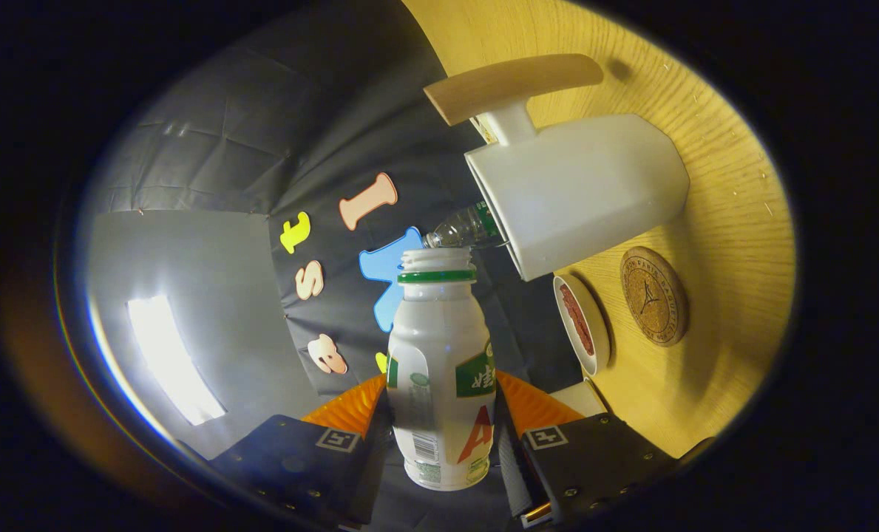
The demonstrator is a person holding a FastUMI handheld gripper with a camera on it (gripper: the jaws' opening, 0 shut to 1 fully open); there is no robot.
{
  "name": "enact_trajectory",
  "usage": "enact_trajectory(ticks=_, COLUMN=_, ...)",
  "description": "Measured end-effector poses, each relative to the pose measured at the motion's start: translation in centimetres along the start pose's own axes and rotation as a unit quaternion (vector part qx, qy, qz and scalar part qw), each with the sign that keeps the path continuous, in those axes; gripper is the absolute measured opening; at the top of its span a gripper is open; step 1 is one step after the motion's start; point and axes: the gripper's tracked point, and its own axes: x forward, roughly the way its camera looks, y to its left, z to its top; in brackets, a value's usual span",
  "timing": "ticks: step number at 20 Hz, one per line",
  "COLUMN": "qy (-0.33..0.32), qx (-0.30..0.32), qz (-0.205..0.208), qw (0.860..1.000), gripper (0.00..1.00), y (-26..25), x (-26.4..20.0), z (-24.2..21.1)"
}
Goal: Take the bottle from table, then pour the juice into the cup, finally place the bottle on the coaster
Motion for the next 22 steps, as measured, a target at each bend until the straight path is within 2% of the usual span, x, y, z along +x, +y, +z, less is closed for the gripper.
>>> enact_trajectory(ticks=22, qy=0.000, qx=-0.011, qz=-0.001, qw=1.000, gripper=0.66, y=0.27, x=0.23, z=0.60)
